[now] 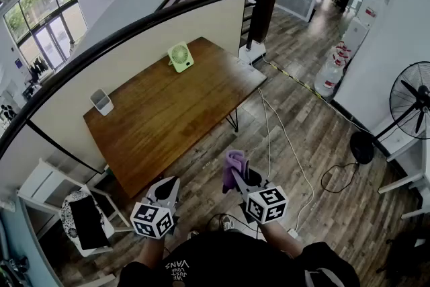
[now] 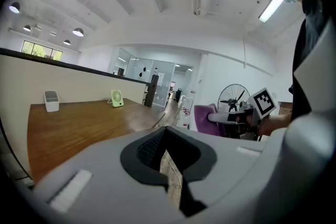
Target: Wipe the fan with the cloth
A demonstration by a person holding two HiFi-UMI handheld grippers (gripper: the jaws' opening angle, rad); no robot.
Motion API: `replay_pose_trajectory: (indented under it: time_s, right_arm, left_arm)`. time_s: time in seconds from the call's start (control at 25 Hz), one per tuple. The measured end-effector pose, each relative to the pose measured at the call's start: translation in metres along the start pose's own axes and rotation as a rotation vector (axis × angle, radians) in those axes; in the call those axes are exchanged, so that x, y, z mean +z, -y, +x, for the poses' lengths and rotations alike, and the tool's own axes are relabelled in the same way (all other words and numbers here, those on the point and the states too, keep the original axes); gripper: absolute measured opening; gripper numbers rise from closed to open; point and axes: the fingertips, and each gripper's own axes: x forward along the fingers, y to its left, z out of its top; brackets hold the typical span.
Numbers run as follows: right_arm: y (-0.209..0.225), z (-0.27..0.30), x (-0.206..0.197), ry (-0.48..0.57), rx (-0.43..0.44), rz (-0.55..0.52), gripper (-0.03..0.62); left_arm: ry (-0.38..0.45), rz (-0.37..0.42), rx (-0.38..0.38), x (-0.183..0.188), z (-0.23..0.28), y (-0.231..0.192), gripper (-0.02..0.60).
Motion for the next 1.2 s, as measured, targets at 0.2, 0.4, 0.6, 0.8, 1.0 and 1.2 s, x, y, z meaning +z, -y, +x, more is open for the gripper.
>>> replay_pose_trajectory:
  time_s: [0.2,0.4,0.6,0.8,1.0,1.2]
  right_arm:
    - [0.010,0.010,0.006,-0.002,0.017,-0.017,0.094]
    - [0.022,0.020,0.012,0.005,0.039,-0.015,0.094]
    - [0.040,0.025,0.018,0.013,0.071,-0.013,0.094]
    - [0.057,0.029,0.019,0.003,0.107,-0.018,0.094]
    - [0.071,0.037,0.017,-0.025,0.135,-0.017,0.094]
    - [0.080,0.056,0.012,-0.053,0.149,0.009,0.095]
  left_arm:
    - [0.001,0.028,0.001,0.006,0.015,-0.001,0.011]
    - [0.016,0.019,0.025,0.009,0.030,-0.006,0.011]
    - [0.050,0.005,0.051,0.014,0.048,-0.002,0.011]
    - [0.080,-0.008,0.088,0.017,0.064,0.004,0.011]
    - [0.101,-0.033,0.118,0.018,0.077,0.005,0.011]
    - [0.094,-0.032,0.140,0.022,0.085,-0.011,0.011]
